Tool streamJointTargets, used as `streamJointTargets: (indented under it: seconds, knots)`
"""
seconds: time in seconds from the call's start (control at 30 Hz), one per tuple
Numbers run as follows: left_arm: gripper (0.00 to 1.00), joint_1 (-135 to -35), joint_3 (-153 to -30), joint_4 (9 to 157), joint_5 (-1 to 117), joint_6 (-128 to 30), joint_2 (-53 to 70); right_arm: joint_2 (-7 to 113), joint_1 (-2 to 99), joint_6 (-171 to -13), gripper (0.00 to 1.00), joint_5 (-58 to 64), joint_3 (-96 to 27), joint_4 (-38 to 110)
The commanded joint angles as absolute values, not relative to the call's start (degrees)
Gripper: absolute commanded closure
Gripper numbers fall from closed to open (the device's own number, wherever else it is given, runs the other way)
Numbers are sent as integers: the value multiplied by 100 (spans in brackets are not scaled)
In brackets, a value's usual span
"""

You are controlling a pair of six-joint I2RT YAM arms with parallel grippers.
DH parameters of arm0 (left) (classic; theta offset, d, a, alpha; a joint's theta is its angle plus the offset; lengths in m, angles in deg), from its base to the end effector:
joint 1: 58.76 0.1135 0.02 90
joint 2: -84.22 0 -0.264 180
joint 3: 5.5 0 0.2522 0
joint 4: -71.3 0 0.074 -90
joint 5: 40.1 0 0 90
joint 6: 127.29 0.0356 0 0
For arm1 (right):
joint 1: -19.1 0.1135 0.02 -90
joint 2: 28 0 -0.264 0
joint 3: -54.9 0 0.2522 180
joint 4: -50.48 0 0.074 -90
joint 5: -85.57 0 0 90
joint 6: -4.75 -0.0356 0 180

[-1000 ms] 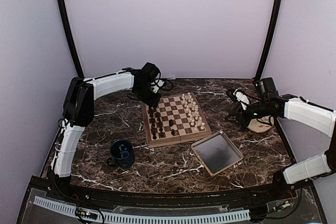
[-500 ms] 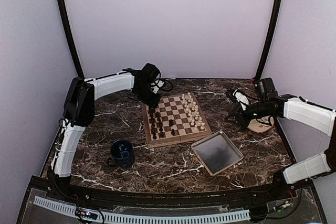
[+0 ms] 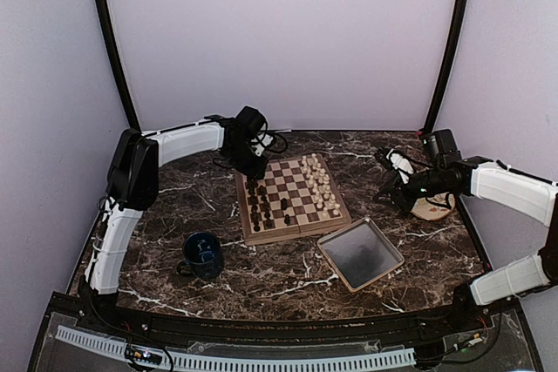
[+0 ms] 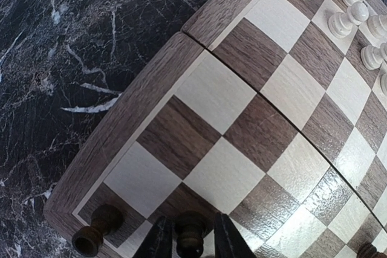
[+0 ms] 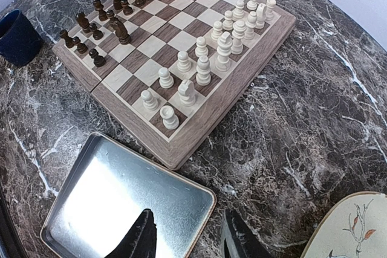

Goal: Set up the chess pieces on the board
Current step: Place the pawn at g7.

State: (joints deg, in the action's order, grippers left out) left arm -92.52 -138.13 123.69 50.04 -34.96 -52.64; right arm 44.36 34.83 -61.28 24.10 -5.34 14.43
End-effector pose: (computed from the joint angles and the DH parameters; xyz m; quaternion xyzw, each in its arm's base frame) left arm 0.4360 -0.2915 0.1839 0.2970 0.9106 -0.0789 0.2761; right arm 0.2426 0.0860 0.2337 -0.3901 0.8217 0.2047 0.3616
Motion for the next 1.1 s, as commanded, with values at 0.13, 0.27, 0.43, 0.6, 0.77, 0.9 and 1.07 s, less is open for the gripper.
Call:
streamJointTargets:
  seconds: [0.13, 0.27, 0.43, 0.6, 0.77, 0.9, 1.07]
  knots:
    - [70, -9251, -13872, 12400, 5211, -3518, -4895, 4451, 3457, -6083, 62, 2474, -672, 1527]
    - [67, -9260, -13867, 12397, 5325, -3483, -4650, 4460, 3455, -6091, 62, 2475, -689, 1529]
    - [66, -9316, -13799, 12524, 5195, -3363, -4348, 4430, 3451, -6095, 62, 2475, -688, 1518]
    - [67, -9686, -13559, 12854, 5562, -2488, -4067, 4389, 3456, -6073, 62, 2475, -680, 1518]
    - [66, -10126, -13015, 12755, 6212, -2098, -3819, 4353, 3453, -6070, 62, 2496, -686, 1510]
    - [62, -10351, -13071, 13000, 6091, -2077, -4014, 4290, 3457, -6069, 62, 2514, -676, 1506]
    - [61, -10411, -13063, 12997, 5782, -2222, -4191, 4233, 3456, -6055, 62, 2506, -661, 1488]
